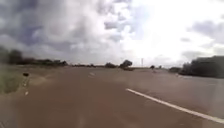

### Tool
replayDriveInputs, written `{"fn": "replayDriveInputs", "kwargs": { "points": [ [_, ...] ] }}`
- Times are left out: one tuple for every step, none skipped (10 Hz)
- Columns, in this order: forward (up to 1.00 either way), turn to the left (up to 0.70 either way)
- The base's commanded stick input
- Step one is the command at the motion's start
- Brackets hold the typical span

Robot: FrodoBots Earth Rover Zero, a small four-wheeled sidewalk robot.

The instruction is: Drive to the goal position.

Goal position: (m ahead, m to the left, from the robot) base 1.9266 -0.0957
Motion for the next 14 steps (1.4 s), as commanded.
{"fn": "replayDriveInputs", "kwargs": {
  "points": [
    [1.0, 0.16],
    [1.0, 0.23],
    [1.0, 0.3],
    [1.0, 0.37],
    [1.0, 0.4],
    [1.0, 0.4],
    [1.0, 0.24],
    [1.0, 0.04],
    [1.0, 0.0],
    [1.0, 0.0],
    [1.0, 0.0],
    [1.0, 0.0],
    [1.0, 0.0],
    [1.0, 0.0]
  ]
}}
